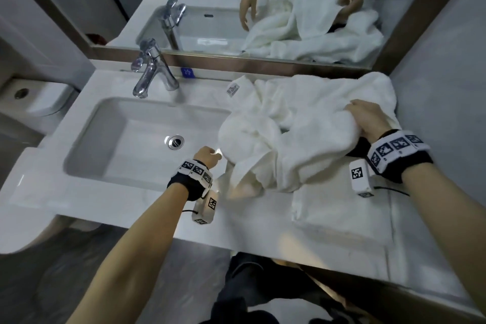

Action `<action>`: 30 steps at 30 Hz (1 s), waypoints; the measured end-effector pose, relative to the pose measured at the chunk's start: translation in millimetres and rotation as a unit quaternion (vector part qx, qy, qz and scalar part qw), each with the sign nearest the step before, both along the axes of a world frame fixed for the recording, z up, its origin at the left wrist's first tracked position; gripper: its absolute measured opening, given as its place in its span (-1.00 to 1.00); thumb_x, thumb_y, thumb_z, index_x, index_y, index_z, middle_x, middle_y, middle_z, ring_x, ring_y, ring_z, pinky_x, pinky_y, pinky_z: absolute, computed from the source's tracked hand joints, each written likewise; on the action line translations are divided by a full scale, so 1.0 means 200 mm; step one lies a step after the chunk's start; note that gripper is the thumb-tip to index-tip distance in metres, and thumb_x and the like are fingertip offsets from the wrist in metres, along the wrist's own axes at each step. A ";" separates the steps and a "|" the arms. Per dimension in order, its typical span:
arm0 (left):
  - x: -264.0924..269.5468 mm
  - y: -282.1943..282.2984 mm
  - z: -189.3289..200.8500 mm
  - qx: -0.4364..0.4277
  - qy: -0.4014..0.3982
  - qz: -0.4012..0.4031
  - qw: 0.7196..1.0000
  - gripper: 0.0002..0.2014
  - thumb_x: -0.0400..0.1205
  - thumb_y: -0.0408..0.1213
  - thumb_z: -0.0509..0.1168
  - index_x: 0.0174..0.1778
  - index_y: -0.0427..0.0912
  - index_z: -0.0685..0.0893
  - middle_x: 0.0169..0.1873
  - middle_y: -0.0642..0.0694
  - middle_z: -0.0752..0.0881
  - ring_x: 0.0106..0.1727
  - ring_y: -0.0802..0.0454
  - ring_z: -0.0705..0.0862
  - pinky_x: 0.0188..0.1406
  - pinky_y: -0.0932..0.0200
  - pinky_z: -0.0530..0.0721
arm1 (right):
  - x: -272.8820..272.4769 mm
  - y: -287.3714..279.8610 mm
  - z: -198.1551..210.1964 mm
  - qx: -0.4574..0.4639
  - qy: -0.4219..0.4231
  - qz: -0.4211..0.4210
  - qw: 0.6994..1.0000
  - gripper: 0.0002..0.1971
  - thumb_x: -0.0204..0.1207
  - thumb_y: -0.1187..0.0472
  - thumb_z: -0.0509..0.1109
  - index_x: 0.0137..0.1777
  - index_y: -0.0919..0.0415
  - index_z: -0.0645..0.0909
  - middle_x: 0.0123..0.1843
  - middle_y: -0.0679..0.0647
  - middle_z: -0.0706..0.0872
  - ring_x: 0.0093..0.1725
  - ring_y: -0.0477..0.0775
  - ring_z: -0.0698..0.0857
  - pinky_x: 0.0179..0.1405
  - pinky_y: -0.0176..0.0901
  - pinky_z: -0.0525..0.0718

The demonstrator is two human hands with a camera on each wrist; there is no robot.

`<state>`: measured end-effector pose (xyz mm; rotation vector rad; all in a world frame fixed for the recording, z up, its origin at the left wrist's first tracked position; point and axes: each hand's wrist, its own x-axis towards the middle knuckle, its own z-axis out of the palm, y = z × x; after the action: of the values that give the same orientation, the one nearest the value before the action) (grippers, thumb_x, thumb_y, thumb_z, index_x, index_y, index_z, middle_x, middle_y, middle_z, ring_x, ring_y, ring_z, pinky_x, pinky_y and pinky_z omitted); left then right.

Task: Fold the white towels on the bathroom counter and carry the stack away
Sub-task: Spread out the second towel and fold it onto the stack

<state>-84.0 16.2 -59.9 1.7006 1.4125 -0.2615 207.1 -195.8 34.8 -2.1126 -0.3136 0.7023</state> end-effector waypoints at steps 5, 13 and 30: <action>0.05 0.02 -0.03 -0.106 -0.066 0.087 0.988 -0.73 0.55 -0.17 0.34 -0.01 -0.33 0.57 -0.08 -0.24 0.63 -0.19 -0.08 0.60 -0.12 0.11 0.58 | 0.02 -0.02 0.03 -0.100 -0.106 0.081 0.986 -0.72 0.43 0.46 0.26 0.11 0.33 0.61 0.18 0.34 0.67 0.13 0.23 0.59 0.04 -0.10 0.50; 0.11 0.15 -0.04 -0.172 -0.172 0.187 0.952 -0.72 0.49 -0.24 0.47 -0.03 -0.35 0.64 -0.23 -0.19 0.72 -0.19 -0.06 0.71 0.04 0.03 0.68 | -0.02 -0.01 0.10 -0.112 -0.063 0.082 0.988 -0.68 0.40 0.00 0.34 0.02 0.20 0.66 -0.02 0.11 0.70 0.04 0.22 0.63 -0.13 -0.12 0.49; 0.67 0.13 0.70 -0.019 -0.424 -0.136 0.895 -0.69 0.66 -0.37 0.25 0.32 -0.34 0.56 0.08 -0.27 0.68 0.05 -0.17 0.68 0.13 -0.09 0.67 | -0.07 -0.03 0.56 0.277 -0.253 -0.058 0.925 -0.85 0.53 0.00 0.38 -0.28 -0.15 0.60 -0.40 -0.44 0.69 -0.36 -0.45 0.58 -0.30 -0.50 0.55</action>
<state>50.1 41.8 80.9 1.6605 0.5190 0.2866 194.0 -202.6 147.4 -1.7099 -0.5861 -0.0301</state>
